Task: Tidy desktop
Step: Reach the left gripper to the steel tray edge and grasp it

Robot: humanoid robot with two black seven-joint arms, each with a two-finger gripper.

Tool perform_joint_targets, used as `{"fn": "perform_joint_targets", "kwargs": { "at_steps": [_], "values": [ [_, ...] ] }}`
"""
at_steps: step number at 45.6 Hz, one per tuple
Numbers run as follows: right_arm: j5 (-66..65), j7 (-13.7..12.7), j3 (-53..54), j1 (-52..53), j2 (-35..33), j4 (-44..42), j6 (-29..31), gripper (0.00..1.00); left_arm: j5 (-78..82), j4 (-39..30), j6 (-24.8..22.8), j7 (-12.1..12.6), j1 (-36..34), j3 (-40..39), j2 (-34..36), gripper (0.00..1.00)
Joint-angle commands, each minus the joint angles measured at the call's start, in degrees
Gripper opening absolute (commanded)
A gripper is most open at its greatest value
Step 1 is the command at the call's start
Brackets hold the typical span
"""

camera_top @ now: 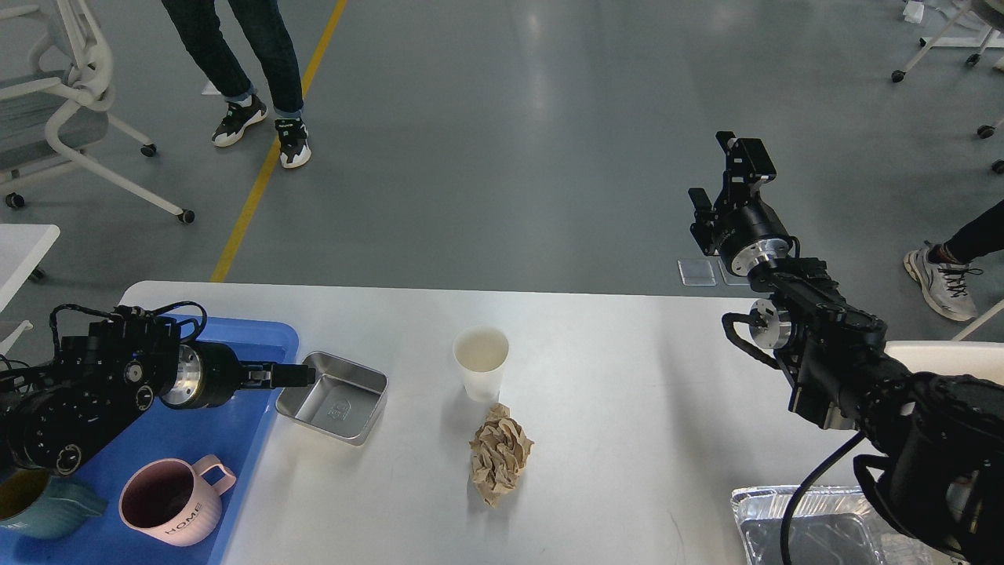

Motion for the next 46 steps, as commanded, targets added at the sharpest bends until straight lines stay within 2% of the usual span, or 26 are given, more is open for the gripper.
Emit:
{"fn": "perform_joint_targets", "kwargs": {
  "at_steps": [1,29,46],
  "values": [
    [0.1,0.0,0.0,0.0,0.0,0.0,-0.1,1.00,0.0,1.0,1.3,0.0,0.0,1.3,-1.7,0.98],
    [0.0,0.1,0.0,-1.0,-0.1,0.1,0.0,1.00,0.1,7.5,3.5,0.0,-0.2,2.3,-5.5,0.98],
    [0.0,0.1,0.0,-1.1,0.0,0.1,0.0,1.00,0.3,8.0,3.6,0.0,-0.5,2.3,-6.2,0.97]
  ]
}}
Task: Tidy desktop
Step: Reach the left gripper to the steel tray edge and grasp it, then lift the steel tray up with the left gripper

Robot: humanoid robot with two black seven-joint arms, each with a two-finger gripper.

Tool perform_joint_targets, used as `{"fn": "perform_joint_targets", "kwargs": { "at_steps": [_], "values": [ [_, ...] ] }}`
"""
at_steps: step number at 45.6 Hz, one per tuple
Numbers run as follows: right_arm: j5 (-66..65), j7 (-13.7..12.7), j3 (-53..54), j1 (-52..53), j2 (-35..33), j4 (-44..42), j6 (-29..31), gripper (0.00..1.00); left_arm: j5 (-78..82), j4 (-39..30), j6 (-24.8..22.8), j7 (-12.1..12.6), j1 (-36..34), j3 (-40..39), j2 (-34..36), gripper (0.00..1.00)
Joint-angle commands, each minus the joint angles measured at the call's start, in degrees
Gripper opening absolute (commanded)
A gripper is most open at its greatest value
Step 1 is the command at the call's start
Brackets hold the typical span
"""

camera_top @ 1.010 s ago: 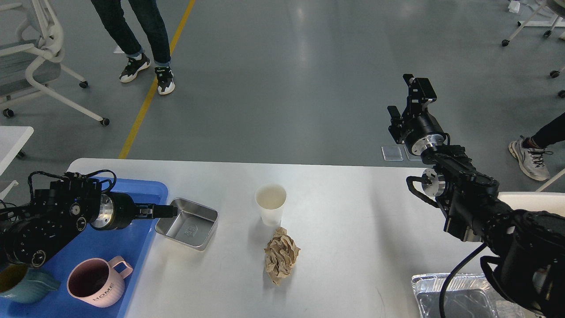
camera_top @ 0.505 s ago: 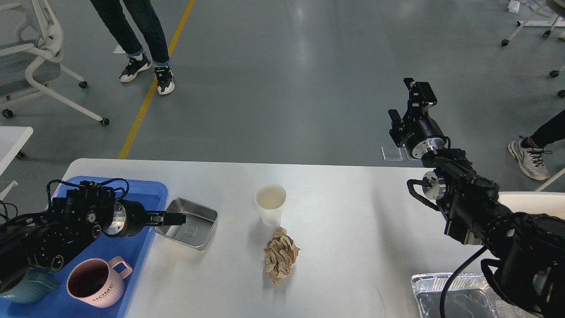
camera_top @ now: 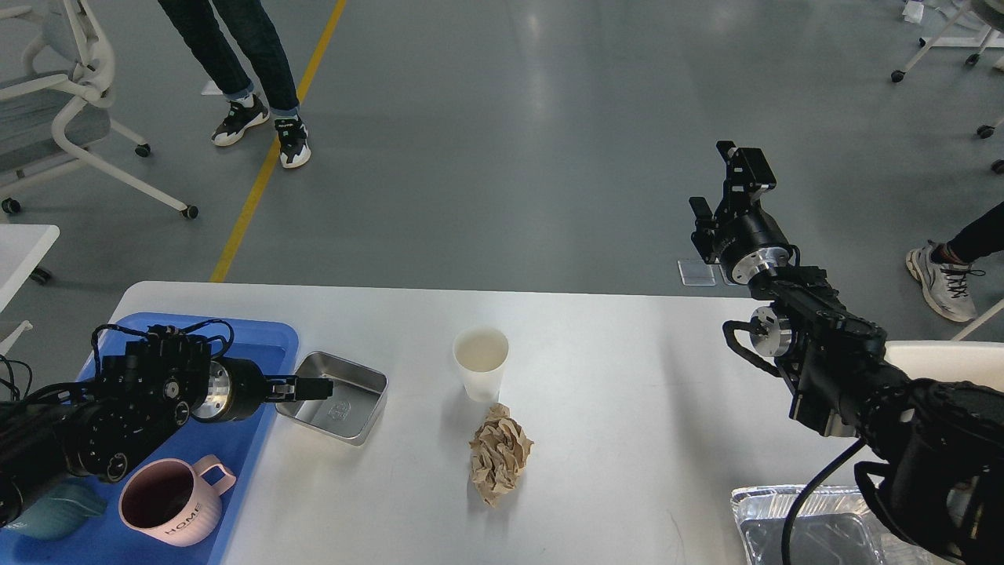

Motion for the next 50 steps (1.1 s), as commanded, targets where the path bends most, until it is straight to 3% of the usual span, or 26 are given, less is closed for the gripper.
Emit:
{"fn": "perform_joint_targets", "kwargs": {
  "at_steps": [1,13,20,32,50],
  "values": [
    [0.1,0.0,0.0,0.0,0.0,0.0,0.0,1.00,0.1,0.0,0.0,0.0,-0.1,0.0,-0.3,0.97],
    [0.1,0.0,0.0,-0.1,0.0,0.0,0.0,1.00,0.7,0.0,0.4,0.1,-0.1,0.5,-1.1,0.92],
    [0.1,0.0,0.0,-0.1,0.0,0.0,0.0,1.00,0.1,0.0,1.5,-0.7,-2.2,7.1,-1.0,0.70],
    [0.1,0.0,0.0,-0.2,-0.1,-0.1,0.0,1.00,0.0,0.0,1.6,-0.8,-3.5,9.8,-1.0,0.48],
    [0.1,0.0,0.0,-0.5,-0.1,-0.1,0.0,1.00,-0.1,0.0,1.0,-0.8,-4.4,11.9,-1.0,0.28]
  ]
}}
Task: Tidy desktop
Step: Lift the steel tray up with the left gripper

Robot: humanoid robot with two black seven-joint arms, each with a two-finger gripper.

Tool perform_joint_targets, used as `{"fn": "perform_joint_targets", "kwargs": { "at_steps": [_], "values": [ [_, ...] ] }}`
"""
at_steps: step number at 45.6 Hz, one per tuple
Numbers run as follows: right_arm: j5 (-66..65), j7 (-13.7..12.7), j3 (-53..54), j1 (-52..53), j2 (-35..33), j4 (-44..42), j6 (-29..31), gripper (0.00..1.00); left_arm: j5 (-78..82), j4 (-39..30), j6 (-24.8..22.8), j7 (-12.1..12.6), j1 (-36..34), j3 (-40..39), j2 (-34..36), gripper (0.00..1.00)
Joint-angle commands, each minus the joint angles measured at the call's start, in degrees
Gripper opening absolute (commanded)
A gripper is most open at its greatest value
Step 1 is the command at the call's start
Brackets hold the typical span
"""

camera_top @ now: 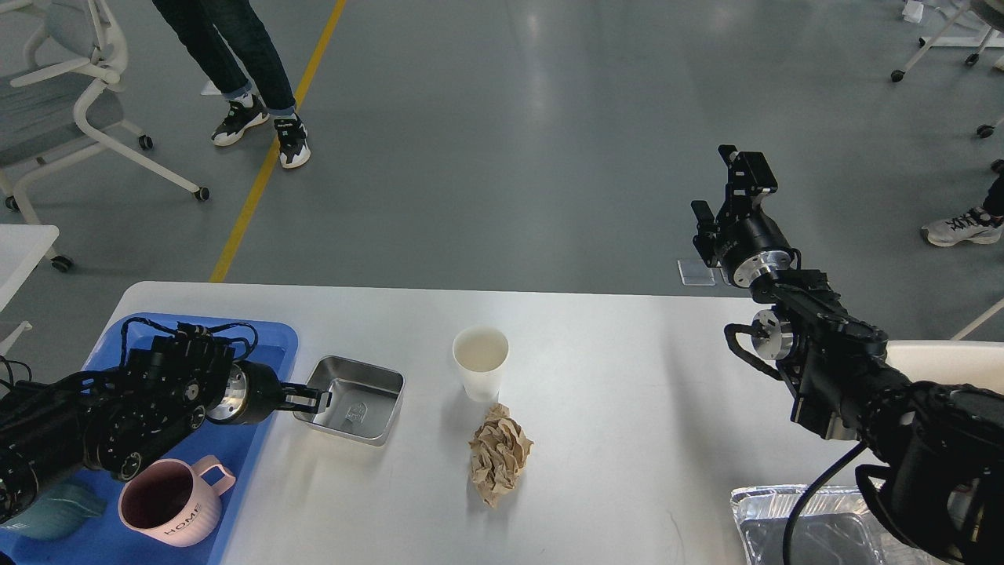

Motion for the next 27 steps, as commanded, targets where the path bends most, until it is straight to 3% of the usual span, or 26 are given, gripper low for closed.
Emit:
{"fn": "perform_joint_targets", "kwargs": {
  "at_steps": [1,21,27],
  "values": [
    [0.0,0.0,0.0,0.0,0.0,0.0,0.0,1.00,-0.1,0.0,-0.1,-0.1,-0.2,1.0,0.0,0.26],
    [0.0,0.0,0.0,-0.3,0.0,0.0,0.0,1.00,0.1,0.0,-1.3,-0.3,-0.8,1.7,0.3,0.03],
    [0.0,0.0,0.0,-0.4,0.0,0.0,-0.1,1.00,0.6,0.0,-1.3,-2.1,-0.9,1.7,0.4,0.00]
  ]
}}
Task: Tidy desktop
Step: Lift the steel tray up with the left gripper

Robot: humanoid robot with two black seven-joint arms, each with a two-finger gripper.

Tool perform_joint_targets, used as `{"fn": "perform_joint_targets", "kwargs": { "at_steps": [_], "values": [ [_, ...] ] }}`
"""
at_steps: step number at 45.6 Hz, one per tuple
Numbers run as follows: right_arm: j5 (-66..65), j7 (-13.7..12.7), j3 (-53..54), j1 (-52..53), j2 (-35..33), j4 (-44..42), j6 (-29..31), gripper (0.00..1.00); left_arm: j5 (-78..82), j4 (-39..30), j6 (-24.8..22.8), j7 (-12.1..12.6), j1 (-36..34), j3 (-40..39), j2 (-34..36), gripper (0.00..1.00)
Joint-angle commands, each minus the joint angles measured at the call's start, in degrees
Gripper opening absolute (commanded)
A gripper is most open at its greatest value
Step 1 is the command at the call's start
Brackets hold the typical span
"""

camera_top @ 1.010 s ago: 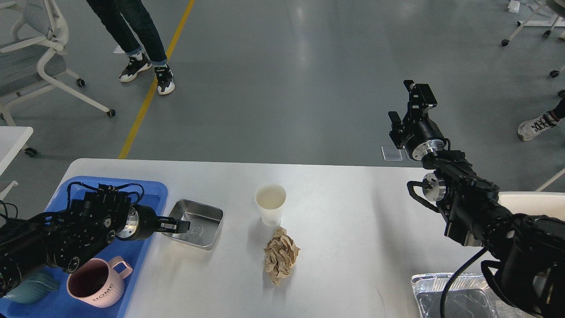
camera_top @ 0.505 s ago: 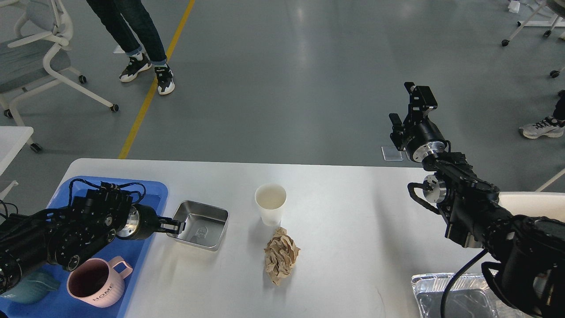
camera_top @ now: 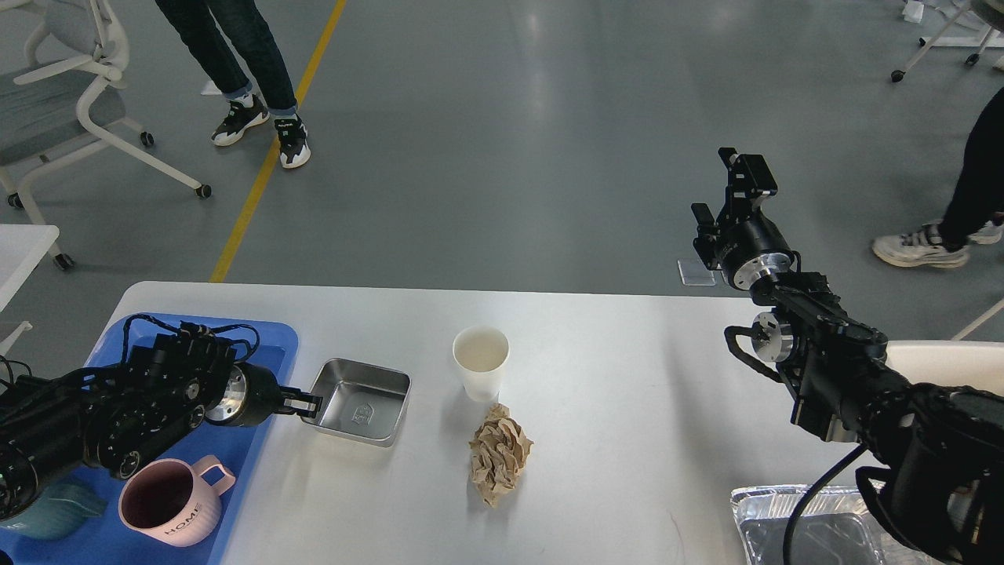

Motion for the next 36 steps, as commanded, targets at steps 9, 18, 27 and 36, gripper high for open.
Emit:
{"fn": "perform_joint_targets", "kwargs": {
  "at_steps": [9,18,27,36],
  "values": [
    [0.0,0.1,0.0,-0.2,0.0,0.0,0.0,1.00,-0.1,0.0,0.4,-3.2,-1.7,3.2,0.3,0.00],
    [0.0,0.1,0.0,-0.2,0.0,0.0,0.0,1.00,-0.1,0.0,0.5,-3.2,-2.4,3.3,0.5,0.00],
    [0.0,0.1,0.0,-0.2,-0.1,0.0,0.0,1.00,-0.4,-0.2,-1.1,-5.3,-5.5,3.2,4.2,0.00],
    [0.0,0.1,0.0,-0.2,-0.2,0.0,0.0,1.00,-1.9,-0.1,-3.8,-6.4,-10.6,2.9,6.5,0.00]
  ]
}}
